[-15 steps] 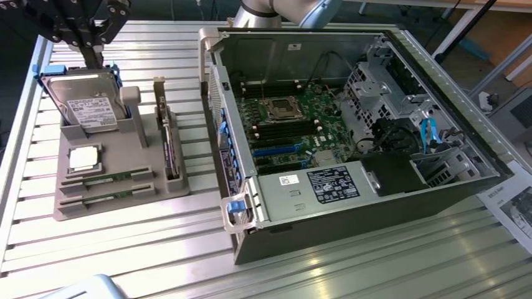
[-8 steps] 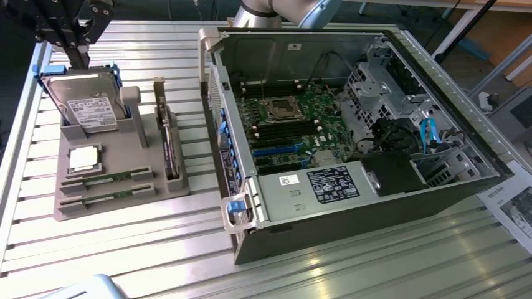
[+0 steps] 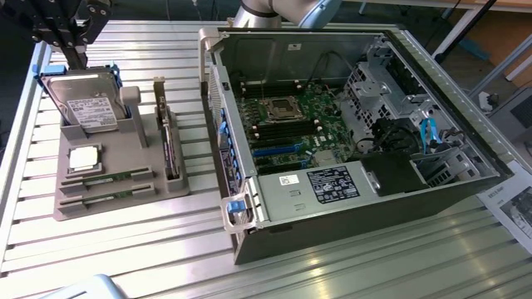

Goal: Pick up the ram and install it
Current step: 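Reach for the ram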

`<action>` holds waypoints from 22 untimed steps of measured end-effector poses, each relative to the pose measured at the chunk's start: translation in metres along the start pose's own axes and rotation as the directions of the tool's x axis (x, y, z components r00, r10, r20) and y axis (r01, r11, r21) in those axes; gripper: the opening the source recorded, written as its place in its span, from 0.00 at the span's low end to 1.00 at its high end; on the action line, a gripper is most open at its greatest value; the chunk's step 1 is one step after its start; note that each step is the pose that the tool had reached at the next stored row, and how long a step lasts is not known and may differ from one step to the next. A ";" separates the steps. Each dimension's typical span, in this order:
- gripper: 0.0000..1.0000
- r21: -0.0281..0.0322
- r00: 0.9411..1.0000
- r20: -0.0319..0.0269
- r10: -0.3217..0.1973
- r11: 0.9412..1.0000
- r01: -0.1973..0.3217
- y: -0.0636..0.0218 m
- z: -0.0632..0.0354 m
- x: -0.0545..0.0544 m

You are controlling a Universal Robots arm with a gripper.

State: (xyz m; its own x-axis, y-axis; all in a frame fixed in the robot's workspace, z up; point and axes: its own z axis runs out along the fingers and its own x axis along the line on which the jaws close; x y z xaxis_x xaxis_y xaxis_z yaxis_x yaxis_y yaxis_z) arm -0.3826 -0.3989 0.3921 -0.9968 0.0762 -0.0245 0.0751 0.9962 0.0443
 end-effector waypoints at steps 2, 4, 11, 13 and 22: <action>0.10 0.000 1.000 0.000 0.000 1.000 0.000 0.0000 0.0000 0.000; 0.10 0.000 1.000 0.000 0.000 1.000 0.000 0.0000 0.0000 0.000; 0.10 0.006 1.000 0.000 0.000 1.000 0.000 -0.0064 -0.0002 -0.001; 0.10 0.007 1.000 0.000 0.000 1.000 0.000 -0.0105 -0.0004 -0.001; 0.10 0.014 1.000 0.001 0.000 1.000 0.000 -0.0276 -0.0012 -0.002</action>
State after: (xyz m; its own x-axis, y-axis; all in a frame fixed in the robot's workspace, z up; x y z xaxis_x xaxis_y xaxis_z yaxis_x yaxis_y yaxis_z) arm -0.3826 -0.4267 0.3921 -0.9968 0.0758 -0.0255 0.0750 0.9967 0.0305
